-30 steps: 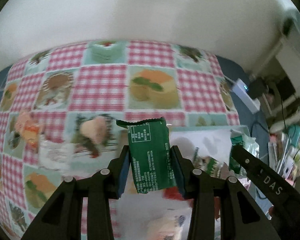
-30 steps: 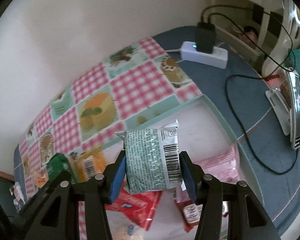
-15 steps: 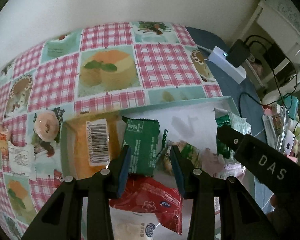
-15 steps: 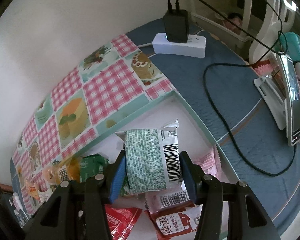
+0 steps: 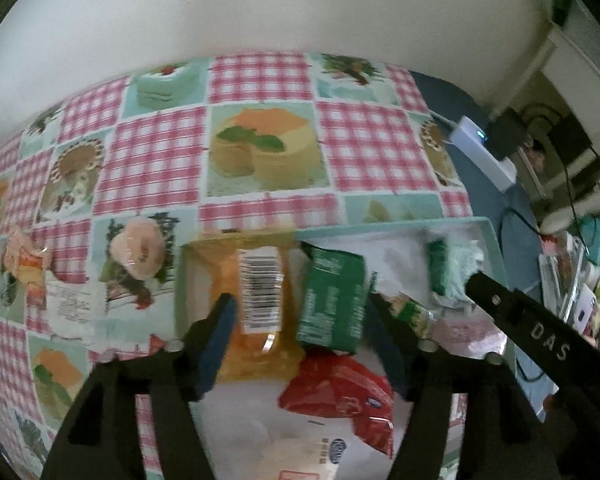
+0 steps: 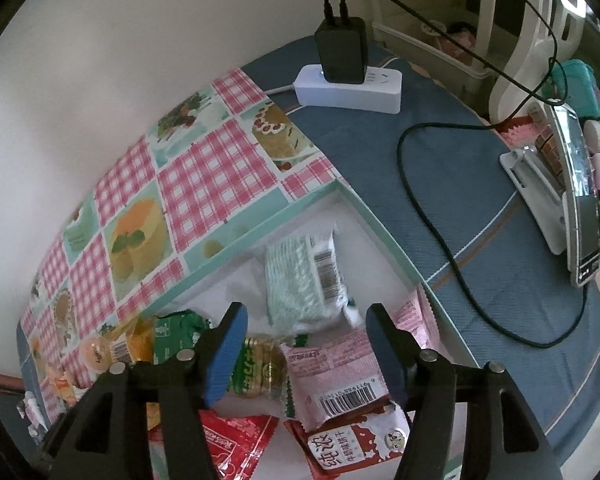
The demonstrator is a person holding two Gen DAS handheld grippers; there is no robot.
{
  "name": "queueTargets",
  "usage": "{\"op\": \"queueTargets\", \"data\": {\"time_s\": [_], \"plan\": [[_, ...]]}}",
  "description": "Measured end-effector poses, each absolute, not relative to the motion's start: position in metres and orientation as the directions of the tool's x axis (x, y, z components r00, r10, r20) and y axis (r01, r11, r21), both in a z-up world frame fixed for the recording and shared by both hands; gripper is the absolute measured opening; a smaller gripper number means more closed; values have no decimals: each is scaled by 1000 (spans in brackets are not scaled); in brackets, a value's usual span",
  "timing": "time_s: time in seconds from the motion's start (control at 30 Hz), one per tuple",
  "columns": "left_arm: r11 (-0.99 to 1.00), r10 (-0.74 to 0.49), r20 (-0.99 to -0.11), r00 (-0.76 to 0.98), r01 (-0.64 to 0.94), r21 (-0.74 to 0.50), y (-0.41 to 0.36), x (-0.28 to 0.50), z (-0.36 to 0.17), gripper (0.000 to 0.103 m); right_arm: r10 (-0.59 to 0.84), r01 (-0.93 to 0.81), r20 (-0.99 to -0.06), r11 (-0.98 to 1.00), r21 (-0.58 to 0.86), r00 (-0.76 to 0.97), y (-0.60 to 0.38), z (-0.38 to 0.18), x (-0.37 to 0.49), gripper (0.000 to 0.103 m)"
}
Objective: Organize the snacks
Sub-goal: 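Open right tool over the tray while left releases the green pack, then move both tools back over the remaining snack pile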
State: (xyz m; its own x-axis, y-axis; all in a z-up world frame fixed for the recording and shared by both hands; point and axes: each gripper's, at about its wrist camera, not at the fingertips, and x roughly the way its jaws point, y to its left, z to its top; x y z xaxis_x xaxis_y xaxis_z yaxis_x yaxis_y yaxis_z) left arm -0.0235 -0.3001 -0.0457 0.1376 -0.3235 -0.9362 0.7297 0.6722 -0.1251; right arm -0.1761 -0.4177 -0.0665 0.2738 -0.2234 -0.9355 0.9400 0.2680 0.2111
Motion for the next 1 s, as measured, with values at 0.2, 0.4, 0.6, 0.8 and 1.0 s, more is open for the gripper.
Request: {"op": "queueTargets", "data": {"time_s": [0.2,0.4,0.6,0.8,1.0], "plan": [[748,-287,-939,189,657,-96,-283,0,-47,88,-247,943,-938,285,170,244,-417,-67,-172,92],[791,-247,-953,175,604,-95,-269,20,-56,92,-251,944,-943,299,142,221,-416,-68,-169,93],[808,-258,-951,172,579,-114,-259,30,-56,98,-258,941,-944,316,118,205,-412,-66,-164,95],[823,-245,-951,188,559,-102,-245,44,-54,98,-269,938,-944,333,97,193,-404,-62,-153,103],[845,-229,-947,225,529,-78,-219,68,-44,98,-285,930,-941,360,72,183,-393,-52,-136,103]]}}
